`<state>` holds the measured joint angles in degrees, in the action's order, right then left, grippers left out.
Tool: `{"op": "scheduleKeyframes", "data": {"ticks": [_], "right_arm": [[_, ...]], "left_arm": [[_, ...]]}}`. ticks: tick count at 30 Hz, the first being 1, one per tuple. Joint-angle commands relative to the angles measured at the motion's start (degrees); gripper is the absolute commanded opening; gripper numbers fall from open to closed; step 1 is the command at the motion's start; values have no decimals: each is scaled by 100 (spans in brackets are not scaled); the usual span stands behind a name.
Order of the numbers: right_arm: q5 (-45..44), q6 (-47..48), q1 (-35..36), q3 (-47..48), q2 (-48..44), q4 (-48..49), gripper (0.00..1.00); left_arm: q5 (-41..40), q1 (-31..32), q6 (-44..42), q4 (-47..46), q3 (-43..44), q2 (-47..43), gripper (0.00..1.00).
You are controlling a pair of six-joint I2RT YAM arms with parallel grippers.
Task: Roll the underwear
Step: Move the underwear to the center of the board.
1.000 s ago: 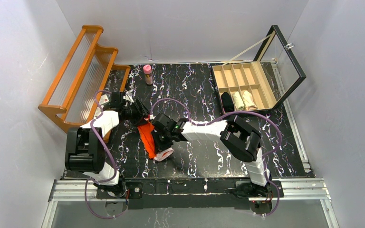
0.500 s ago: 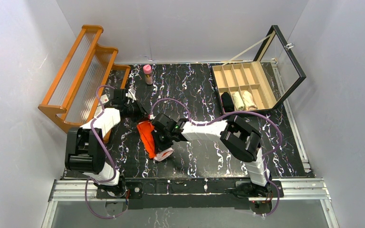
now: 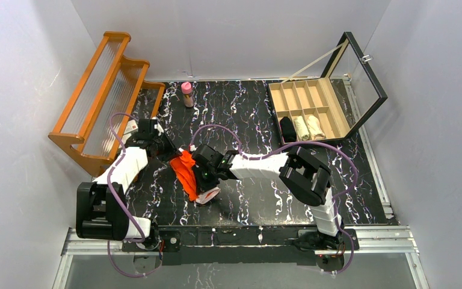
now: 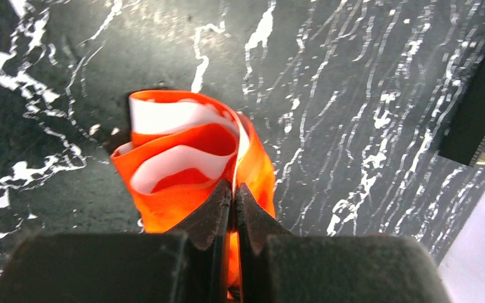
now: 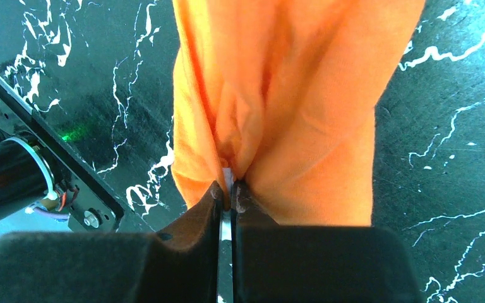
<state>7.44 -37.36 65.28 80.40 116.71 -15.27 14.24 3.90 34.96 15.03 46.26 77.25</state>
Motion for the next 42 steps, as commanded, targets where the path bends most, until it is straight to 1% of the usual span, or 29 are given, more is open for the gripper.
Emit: {"op": "scheduleKeyframes", "data": {"ticks": [1, 8, 12, 15, 21, 25, 26, 27, 29, 30, 31, 33, 34, 36, 39, 41, 42], "right_arm": [[-287, 70, -7, -9, -137, -488, 11], [-352, 356, 22, 163, -366, -665, 11], [-254, 641, 152, 221, -429, -845, 9], [-587, 827, 291, 193, -540, -1047, 2], [-1340, 955, 337, -279, -750, -1365, 1], [-2057, 1069, 337, -269, -704, -1695, 1], [-2071, 1194, 337, -260, -696, -1707, 1], [-1900, 1370, 337, -231, -693, -1664, 1], [-1259, 1554, 350, -200, -729, -1474, 1], [-970, 1578, 365, -228, -767, -1338, 3], [-852, 1585, 401, -267, -793, -1241, 8], [-926, 1660, 494, -323, -815, -1230, 15], [-919, 1723, 510, -354, -803, -1252, 19], [-786, 1836, 521, -382, -797, -1267, 23], [-778, 1953, 529, -411, -878, -1255, 38], [-779, 2032, 520, -380, -927, -1234, 42], [-624, 2070, 521, -333, -930, -1242, 43]], "left_arm": [[-403, -47, 130, 78, -244, -184, 2], [-970, -86, 248, 52, -468, 14, 2], [-1129, -189, 139, 84, -302, 373, 2], [-1084, -268, 93, 199, -255, 507, 0], [-1030, -302, 327, 202, -661, 105, 0], [-442, -302, 529, -8, -839, -347, 1], [-303, -304, 523, -17, -846, -434, 2], [-338, -303, 494, 79, -810, -507, 4], [-600, -302, 387, 389, -719, -580, 5], [-686, -304, 354, 498, -686, -581, 5], [-725, -303, 317, 648, -635, -555, 5], [-638, -303, 267, 856, -597, -540, 5], [-618, -302, 258, 928, -614, -569, 7], [-585, -303, 274, 1011, -684, -672, 13], [-475, -302, 214, 1219, -698, -700, 14], [-381, -302, 134, 1402, -669, -640, 13], [-320, -302, 104, 1469, -652, -596, 13]]}}
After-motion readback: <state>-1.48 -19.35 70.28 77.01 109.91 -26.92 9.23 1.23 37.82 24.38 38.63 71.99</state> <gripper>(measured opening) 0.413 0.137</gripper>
